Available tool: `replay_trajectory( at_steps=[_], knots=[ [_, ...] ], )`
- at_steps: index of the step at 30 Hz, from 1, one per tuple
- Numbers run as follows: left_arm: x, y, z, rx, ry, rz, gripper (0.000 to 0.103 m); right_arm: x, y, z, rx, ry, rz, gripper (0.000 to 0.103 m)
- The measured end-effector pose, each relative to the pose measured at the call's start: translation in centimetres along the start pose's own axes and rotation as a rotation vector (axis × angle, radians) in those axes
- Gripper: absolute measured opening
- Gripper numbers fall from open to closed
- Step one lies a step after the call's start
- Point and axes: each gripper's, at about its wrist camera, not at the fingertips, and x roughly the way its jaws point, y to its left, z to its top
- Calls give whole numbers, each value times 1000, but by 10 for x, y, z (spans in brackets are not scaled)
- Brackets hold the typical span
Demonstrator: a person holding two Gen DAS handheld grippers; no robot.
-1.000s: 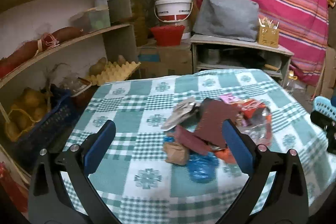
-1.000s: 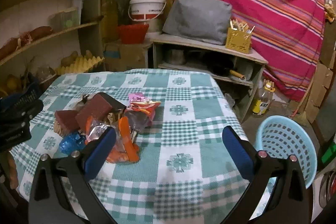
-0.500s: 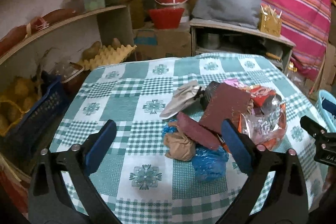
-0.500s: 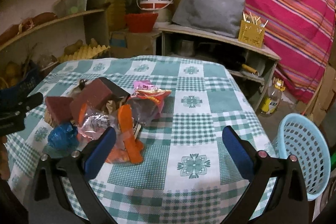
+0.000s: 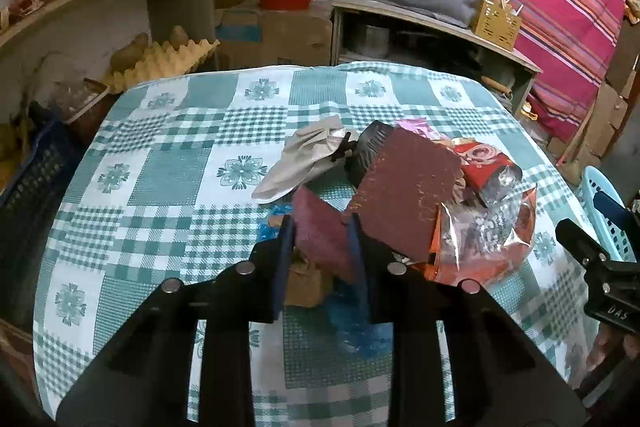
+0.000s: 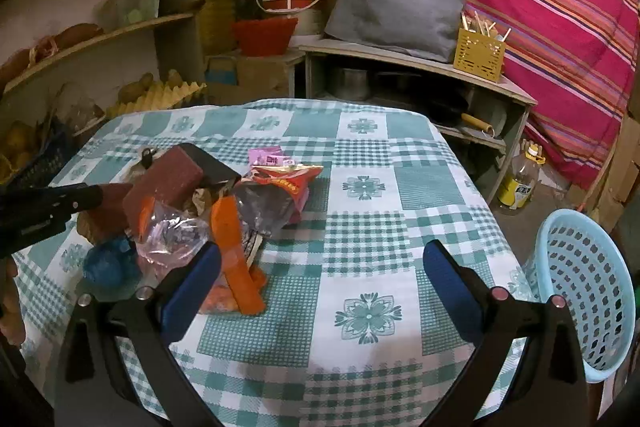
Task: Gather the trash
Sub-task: 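Grasp the clear plastic bag with the right tool while the left tool grasps the red pad, then carry the clear bag and red pad over the blue basket with both tools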
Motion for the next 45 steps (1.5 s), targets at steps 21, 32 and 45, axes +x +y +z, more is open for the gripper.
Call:
replay_trajectory(
  at_steps=[21,32,45],
  knots=[
    [-43,24,-1,-35,-117,-25,21,34,40,13,-35,103,128,74],
    [-50,28,-1,-36,-145,-23,21,25,39,5,-19,95,192,21],
    [-80,38,1,-94,-216,-10,13,-18,-19,19,33,-29,134,20]
  ],
)
